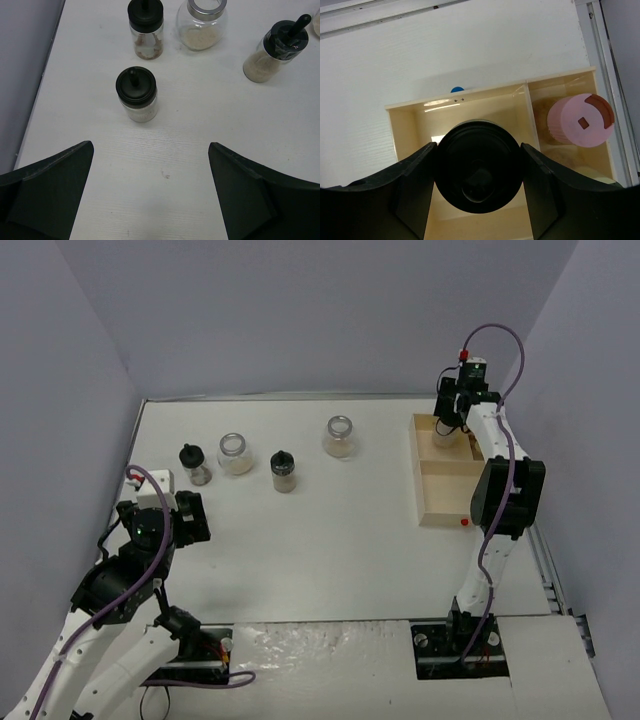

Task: Organize the condiment bottles

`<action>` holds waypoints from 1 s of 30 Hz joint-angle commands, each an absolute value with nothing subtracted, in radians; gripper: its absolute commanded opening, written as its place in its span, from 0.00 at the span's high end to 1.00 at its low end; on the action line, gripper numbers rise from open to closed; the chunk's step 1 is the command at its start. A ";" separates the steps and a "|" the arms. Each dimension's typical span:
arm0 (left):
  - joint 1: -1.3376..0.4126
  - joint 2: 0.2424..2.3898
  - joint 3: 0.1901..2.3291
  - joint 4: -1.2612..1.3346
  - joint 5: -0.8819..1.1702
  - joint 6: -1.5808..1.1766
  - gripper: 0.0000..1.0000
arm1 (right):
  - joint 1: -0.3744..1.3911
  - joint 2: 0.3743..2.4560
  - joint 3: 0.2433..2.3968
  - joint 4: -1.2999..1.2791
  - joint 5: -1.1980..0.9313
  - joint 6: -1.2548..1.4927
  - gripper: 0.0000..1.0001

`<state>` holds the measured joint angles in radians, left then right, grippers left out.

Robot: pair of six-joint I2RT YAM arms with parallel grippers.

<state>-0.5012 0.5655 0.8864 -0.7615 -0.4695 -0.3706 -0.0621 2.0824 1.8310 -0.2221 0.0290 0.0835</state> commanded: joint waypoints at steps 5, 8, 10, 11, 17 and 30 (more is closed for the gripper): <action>-0.490 0.583 0.904 -0.721 -0.467 -0.354 0.03 | -0.077 2.092 1.878 -0.064 0.063 0.071 1.00; -0.489 0.584 0.903 -0.721 -0.468 -0.354 0.03 | -0.080 2.118 1.871 -0.035 0.064 0.070 1.00; -0.490 0.585 0.902 -0.721 -0.468 -0.354 0.03 | -0.082 2.136 1.875 -0.027 0.065 0.070 1.00; -0.490 0.586 0.902 -0.720 -0.468 -0.354 0.03 | -0.082 2.145 1.880 -0.025 0.066 0.071 1.00; -0.491 0.592 0.902 -0.719 -0.466 -0.354 0.03 | -0.090 2.180 1.882 -0.011 0.060 0.087 1.00; -0.487 0.597 0.902 -0.717 -0.462 -0.351 0.03 | -0.111 2.180 1.871 0.023 0.098 0.082 1.00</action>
